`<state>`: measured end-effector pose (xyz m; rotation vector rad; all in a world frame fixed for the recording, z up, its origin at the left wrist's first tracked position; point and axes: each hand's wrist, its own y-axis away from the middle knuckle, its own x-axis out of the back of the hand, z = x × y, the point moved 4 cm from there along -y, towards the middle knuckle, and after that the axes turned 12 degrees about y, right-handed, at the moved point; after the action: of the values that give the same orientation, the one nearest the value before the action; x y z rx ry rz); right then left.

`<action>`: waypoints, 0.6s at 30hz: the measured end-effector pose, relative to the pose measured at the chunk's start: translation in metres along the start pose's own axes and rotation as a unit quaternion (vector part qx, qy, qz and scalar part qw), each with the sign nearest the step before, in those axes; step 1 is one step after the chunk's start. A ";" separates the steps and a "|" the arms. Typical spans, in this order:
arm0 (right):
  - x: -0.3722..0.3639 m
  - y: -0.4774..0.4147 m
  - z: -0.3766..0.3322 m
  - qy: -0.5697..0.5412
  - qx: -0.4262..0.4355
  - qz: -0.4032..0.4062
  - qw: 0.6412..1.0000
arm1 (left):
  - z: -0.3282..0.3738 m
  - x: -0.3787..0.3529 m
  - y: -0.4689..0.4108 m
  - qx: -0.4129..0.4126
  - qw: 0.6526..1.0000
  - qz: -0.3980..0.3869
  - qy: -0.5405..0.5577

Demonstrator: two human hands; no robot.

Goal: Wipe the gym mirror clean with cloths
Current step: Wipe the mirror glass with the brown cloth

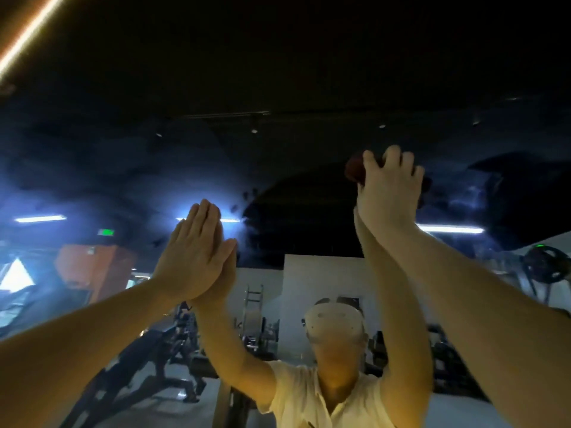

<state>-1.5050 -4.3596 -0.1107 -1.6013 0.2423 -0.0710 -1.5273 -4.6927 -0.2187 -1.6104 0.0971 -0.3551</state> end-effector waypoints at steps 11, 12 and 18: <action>0.068 0.161 -0.199 -0.231 0.408 0.026 0.883 | -0.032 0.059 0.043 0.016 0.999 0.008 0.041; 0.064 0.169 -0.193 -0.223 0.457 0.031 0.861 | -0.039 0.057 0.047 0.017 0.999 0.000 0.031; 0.033 0.038 -0.136 -0.086 0.200 0.035 0.975 | -0.065 0.020 0.054 -0.030 0.999 -0.020 0.006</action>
<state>-1.5033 -4.5000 -0.1455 -1.1894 0.1382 0.0706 -1.5187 -4.7649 -0.2664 -1.6713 0.0852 -0.3962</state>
